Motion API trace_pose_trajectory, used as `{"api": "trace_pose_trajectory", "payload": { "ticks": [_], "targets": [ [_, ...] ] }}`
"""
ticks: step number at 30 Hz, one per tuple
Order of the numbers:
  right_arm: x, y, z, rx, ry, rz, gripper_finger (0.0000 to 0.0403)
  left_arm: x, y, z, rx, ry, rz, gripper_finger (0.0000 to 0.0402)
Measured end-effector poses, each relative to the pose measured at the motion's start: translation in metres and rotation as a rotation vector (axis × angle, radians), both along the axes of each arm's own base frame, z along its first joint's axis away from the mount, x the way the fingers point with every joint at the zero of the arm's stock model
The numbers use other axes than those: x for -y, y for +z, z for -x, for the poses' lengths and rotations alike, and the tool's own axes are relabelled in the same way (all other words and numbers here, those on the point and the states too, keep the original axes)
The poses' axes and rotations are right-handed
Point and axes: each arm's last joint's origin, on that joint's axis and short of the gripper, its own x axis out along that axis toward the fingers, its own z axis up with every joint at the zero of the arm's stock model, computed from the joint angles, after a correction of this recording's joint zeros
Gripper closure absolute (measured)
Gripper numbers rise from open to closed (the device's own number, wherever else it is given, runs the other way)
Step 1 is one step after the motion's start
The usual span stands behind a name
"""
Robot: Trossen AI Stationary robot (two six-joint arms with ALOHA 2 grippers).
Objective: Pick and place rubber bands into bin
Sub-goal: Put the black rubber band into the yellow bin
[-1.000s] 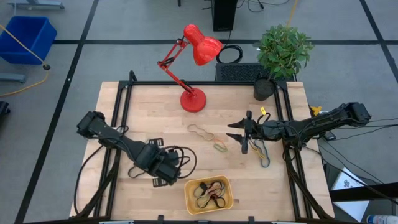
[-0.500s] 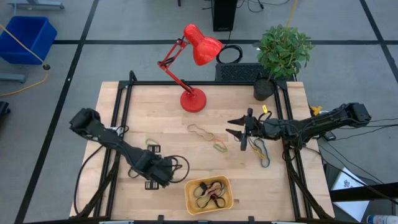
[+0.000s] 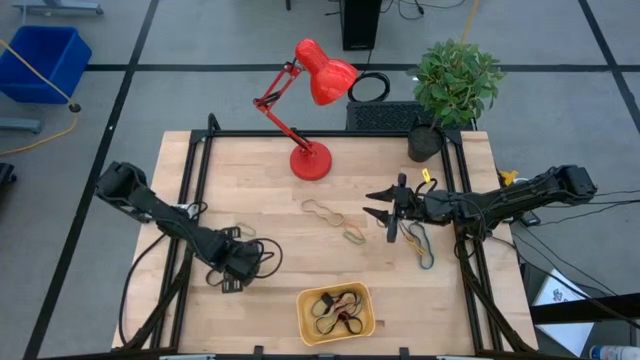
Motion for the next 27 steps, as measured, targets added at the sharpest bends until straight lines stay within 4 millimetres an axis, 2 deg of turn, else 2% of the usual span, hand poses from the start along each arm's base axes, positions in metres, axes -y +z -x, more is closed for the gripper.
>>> {"api": "trace_pose_trajectory", "payload": {
  "ticks": [6, 14, 24, 27],
  "targets": [
    [0.000, 0.000, 0.000, 0.000, 0.000, 0.000, 0.0231, -0.010, -0.013, 0.005, -0.018, 0.099, -0.026, 0.0220],
    [0.000, 0.000, 0.000, -0.002, 0.001, 0.006, 0.0231, -0.016, -0.027, 0.002, 0.019, 0.137, 0.073, 0.0220],
    [0.000, 0.000, 0.000, -0.003, 0.001, 0.008, 0.0231, -0.019, -0.031, 0.003, 0.035, 0.141, 0.049, 0.0222],
    [0.000, 0.000, 0.000, -0.003, 0.001, 0.008, 0.0231, -0.019, -0.031, 0.003, 0.034, 0.141, 0.045, 0.0244]
  ]
}}
